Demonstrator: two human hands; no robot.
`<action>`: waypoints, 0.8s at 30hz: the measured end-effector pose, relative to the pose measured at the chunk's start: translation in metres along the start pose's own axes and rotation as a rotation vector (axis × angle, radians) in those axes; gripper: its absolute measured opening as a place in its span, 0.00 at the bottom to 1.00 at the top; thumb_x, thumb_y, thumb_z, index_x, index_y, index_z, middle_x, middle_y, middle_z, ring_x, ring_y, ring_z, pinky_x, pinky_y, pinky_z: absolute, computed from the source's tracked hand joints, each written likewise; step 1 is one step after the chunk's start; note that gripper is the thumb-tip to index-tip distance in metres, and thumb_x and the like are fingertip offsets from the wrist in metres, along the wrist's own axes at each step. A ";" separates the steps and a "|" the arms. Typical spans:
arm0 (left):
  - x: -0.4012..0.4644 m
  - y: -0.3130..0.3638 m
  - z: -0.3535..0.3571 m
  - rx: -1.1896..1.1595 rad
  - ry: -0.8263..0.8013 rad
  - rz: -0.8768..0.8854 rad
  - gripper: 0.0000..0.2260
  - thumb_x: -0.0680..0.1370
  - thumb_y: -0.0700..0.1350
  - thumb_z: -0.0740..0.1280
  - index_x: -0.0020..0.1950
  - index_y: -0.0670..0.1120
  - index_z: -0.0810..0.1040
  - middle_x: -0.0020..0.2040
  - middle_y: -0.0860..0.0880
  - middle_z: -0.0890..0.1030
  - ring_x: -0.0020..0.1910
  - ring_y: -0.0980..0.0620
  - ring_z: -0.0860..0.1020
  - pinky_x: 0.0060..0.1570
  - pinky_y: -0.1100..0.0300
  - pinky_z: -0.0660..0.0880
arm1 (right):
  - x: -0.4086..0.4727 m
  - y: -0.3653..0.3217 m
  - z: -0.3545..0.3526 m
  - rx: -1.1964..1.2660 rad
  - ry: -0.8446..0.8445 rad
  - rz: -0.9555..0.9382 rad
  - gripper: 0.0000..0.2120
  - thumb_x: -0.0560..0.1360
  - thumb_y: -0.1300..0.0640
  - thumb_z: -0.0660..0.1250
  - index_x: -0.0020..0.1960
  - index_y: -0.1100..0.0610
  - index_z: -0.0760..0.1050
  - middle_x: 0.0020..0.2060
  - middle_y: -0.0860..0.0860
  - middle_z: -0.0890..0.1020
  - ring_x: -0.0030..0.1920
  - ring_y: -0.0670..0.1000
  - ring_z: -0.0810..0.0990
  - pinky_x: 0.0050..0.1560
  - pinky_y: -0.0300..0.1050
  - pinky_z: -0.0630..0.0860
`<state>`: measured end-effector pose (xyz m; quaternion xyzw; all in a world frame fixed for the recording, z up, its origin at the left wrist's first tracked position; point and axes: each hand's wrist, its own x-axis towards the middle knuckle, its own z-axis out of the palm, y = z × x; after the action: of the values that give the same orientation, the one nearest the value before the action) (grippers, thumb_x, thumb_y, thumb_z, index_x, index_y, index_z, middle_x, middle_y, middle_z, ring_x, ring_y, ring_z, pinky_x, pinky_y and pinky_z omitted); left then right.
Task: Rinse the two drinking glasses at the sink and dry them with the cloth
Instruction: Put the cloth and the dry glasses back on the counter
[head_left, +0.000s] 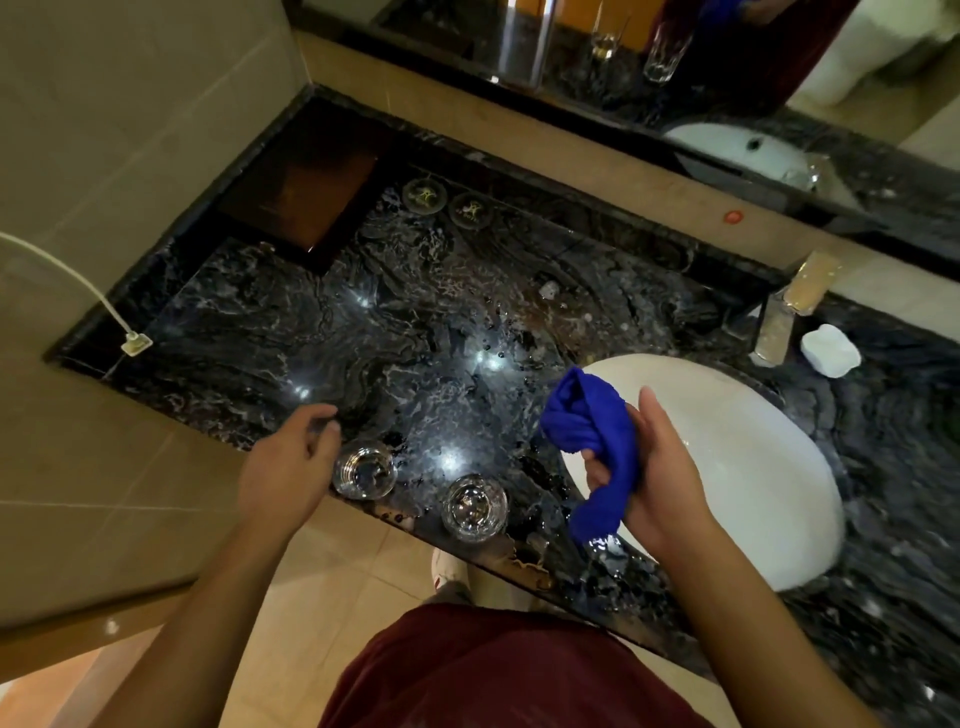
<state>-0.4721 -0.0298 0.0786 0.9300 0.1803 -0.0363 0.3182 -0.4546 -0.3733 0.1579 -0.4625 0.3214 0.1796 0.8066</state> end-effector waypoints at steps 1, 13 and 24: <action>-0.002 0.011 -0.004 -0.033 0.015 0.013 0.09 0.83 0.49 0.64 0.62 0.52 0.79 0.38 0.50 0.84 0.38 0.48 0.81 0.44 0.49 0.78 | -0.003 -0.002 0.001 0.005 0.001 -0.010 0.23 0.81 0.40 0.61 0.64 0.58 0.76 0.39 0.56 0.80 0.28 0.50 0.76 0.30 0.42 0.75; -0.052 0.197 0.000 -0.804 -0.619 0.274 0.19 0.74 0.61 0.71 0.60 0.52 0.80 0.53 0.54 0.86 0.53 0.56 0.84 0.54 0.55 0.81 | -0.061 -0.016 0.016 -0.958 -0.036 -0.693 0.11 0.74 0.49 0.70 0.56 0.40 0.83 0.50 0.43 0.84 0.51 0.45 0.82 0.52 0.38 0.75; -0.063 0.246 0.010 -1.256 -0.492 0.114 0.07 0.83 0.42 0.66 0.56 0.47 0.84 0.54 0.47 0.87 0.56 0.51 0.84 0.58 0.56 0.80 | -0.105 -0.036 -0.031 -0.518 0.299 -0.832 0.05 0.75 0.64 0.73 0.46 0.55 0.80 0.39 0.49 0.81 0.40 0.48 0.77 0.43 0.40 0.74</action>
<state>-0.4424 -0.2356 0.2243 0.5414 0.0401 -0.1187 0.8314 -0.5212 -0.4176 0.2415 -0.7568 0.1668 -0.1512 0.6137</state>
